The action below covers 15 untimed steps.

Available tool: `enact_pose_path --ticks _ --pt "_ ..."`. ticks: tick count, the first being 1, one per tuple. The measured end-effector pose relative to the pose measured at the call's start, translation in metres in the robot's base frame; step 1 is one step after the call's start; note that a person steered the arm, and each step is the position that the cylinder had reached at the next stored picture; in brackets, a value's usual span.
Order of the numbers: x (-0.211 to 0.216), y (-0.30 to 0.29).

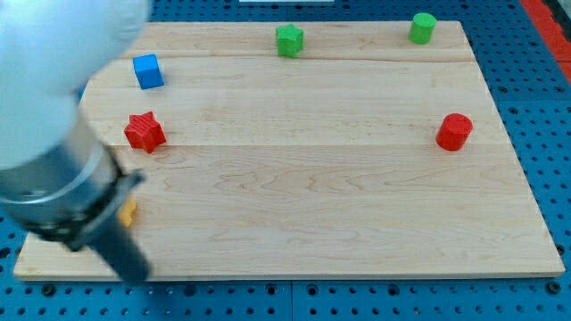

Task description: Push the red star closer to the yellow heart

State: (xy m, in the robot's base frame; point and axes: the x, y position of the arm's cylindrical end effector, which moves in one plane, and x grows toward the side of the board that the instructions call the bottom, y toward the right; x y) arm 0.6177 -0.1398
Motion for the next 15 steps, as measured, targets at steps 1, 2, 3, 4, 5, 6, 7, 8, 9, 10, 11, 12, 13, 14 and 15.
enact_pose_path --ticks 1,2,3,4,5,6,7,8,9,10,11,12,13,14,15 --pt "-0.001 0.045" --pt "-0.005 0.093" --pt "-0.024 0.144" --pt "-0.073 0.145" --pt "-0.143 0.131" --pt "-0.205 0.104" --pt "-0.247 0.067" --pt "-0.247 0.019" --pt "-0.246 -0.020" --pt "-0.236 -0.026" --pt "-0.222 -0.027" --pt "-0.215 -0.034" --pt "-0.215 -0.051" --pt "-0.212 -0.064" --pt "-0.202 -0.068"
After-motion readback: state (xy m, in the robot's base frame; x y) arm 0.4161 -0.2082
